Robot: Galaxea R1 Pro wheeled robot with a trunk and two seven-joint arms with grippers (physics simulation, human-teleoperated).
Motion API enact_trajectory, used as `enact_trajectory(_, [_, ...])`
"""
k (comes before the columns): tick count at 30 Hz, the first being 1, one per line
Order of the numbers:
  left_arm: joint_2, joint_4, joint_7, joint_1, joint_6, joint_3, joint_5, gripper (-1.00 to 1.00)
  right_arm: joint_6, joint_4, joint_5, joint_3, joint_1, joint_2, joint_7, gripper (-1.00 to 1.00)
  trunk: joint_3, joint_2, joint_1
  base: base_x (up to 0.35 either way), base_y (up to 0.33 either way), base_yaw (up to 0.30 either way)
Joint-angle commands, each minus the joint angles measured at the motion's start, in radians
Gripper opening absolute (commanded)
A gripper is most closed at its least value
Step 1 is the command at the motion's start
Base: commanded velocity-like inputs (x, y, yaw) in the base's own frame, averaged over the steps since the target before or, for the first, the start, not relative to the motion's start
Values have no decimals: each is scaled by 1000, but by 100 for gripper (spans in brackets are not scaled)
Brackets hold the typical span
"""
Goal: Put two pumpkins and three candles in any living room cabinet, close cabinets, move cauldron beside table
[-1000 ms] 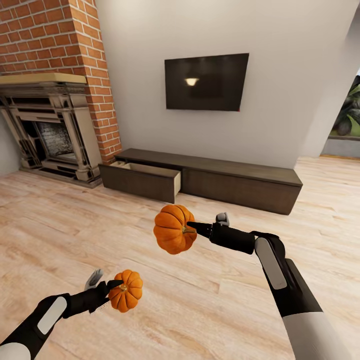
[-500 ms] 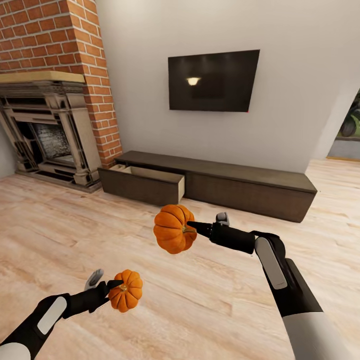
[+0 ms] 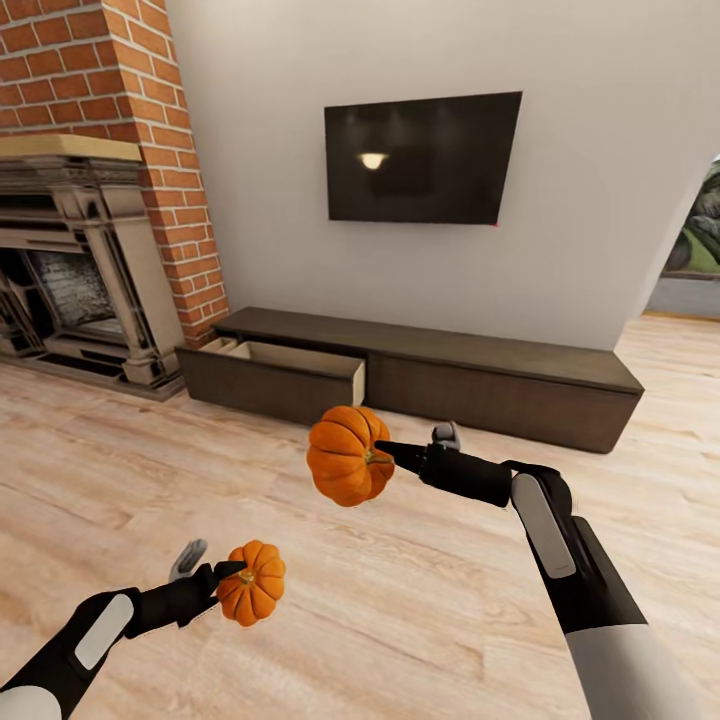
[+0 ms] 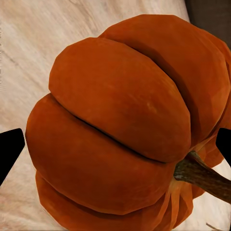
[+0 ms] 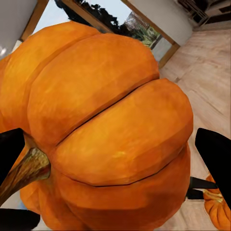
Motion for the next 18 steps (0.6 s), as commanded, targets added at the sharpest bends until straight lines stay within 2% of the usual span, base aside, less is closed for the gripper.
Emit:
enact_trajectory(1, [1,0,1,-1,7,0,13,-100,9,0,-14,0,-1,0,7,-100,-1,0,0,331,161,-3])
enact_trajectory(6, [1,-2,1,-1,8,0,13,-100,9,2,-14,0,-1,0,32,-100,-1,0,0,312,188,-128])
enact_trajectory(10, [1,-3,1,-1,43,1,12,-100,9,5,-14,1,-1,0,35,-100,-1,0,0,283,224,-187])
enact_trajectory(15, [1,-3,1,-1,62,37,11,-100,9,11,-14,0,-1,0,35,-100,-1,0,0,286,207,-33])
enact_trajectory(18, [1,-3,1,-1,65,46,11,-100,9,13,-14,1,-1,0,35,-100,-1,0,0,289,201,-6])
